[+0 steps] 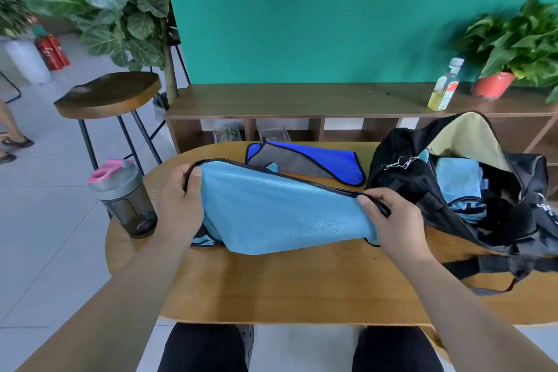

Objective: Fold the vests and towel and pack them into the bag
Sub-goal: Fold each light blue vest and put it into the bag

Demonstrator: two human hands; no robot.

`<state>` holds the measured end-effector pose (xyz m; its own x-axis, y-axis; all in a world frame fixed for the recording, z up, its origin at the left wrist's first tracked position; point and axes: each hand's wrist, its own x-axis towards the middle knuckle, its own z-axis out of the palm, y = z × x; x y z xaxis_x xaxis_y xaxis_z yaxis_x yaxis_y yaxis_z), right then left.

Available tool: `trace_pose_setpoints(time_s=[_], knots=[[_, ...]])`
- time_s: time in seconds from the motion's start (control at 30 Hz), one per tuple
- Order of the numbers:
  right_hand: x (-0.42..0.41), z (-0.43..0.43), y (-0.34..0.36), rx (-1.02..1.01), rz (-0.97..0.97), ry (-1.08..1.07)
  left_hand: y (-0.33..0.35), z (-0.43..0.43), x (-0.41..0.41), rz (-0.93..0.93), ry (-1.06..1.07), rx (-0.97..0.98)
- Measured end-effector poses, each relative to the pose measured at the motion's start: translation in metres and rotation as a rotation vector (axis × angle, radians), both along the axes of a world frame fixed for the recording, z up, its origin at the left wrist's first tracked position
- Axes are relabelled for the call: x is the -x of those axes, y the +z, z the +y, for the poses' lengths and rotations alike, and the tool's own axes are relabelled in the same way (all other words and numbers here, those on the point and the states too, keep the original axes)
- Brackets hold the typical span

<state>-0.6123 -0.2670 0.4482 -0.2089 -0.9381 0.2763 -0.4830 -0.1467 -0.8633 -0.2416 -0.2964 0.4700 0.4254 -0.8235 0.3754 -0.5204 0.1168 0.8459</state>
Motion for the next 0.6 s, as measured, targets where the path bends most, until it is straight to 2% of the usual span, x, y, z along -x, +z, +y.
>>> trace_pose_setpoints(time_s=[0.17, 0.23, 0.43, 0.6], knots=[[0.021, -0.009, 0.031, -0.167, 0.021, 0.301, 0.01, 0.0, -0.002, 0.121, 0.022, 0.029], [0.026, -0.009, 0.034, -0.211, 0.041, 0.344, 0.013, 0.0, -0.007, 0.161, 0.042, 0.059], [0.025, -0.013, 0.055, -0.018, 0.196, 0.129, 0.033, -0.001, -0.016, 0.207, -0.001, 0.071], [0.017, -0.022, 0.097, 0.139, 0.344, -0.023, 0.078, 0.004, -0.013, 0.041, -0.032, 0.109]])
